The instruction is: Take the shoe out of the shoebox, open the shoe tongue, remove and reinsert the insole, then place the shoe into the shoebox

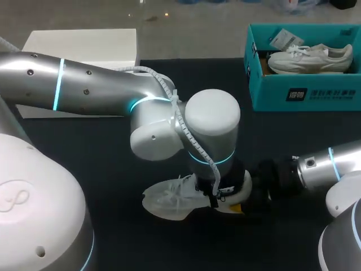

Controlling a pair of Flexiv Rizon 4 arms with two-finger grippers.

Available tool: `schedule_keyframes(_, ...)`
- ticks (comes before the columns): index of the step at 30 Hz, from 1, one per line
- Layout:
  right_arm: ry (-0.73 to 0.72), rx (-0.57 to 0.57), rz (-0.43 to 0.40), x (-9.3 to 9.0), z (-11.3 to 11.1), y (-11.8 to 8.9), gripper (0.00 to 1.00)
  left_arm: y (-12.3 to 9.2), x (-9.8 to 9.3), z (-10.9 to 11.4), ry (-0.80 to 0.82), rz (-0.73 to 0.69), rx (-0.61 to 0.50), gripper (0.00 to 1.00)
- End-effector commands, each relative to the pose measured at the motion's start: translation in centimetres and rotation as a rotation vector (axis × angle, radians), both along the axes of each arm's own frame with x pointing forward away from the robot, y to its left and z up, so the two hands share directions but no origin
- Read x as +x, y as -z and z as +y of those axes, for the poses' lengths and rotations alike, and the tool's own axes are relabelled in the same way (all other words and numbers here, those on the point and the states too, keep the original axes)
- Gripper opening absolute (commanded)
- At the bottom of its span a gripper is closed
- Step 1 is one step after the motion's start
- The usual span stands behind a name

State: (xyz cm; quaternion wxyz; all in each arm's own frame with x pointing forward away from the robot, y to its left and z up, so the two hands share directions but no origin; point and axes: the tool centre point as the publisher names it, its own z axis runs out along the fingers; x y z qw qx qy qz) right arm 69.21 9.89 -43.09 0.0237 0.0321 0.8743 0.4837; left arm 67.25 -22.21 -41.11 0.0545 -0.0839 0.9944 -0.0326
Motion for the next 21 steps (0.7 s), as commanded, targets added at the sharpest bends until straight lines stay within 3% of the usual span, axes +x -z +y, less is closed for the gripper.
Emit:
schedule_keyframes(1, 0.003, -0.005, 0.000, 0.0, 0.2, 0.3, 0.00, -0.7, 0.0, 1.4, -0.004, 0.015, -0.095, 0.00)
schedule_keyframes(4, 0.003, -0.005, 0.000, 0.0, 0.2, 0.3, 0.00, -1.7, 0.1, 1.5, -0.014, 0.053, -0.190, 0.00)
schedule_keyframes(21, 0.003, -0.005, 0.000, 0.0, 0.2, 0.3, 0.00, -5.5, -0.5, 1.5, 0.029, 0.141, -0.493, 0.00)
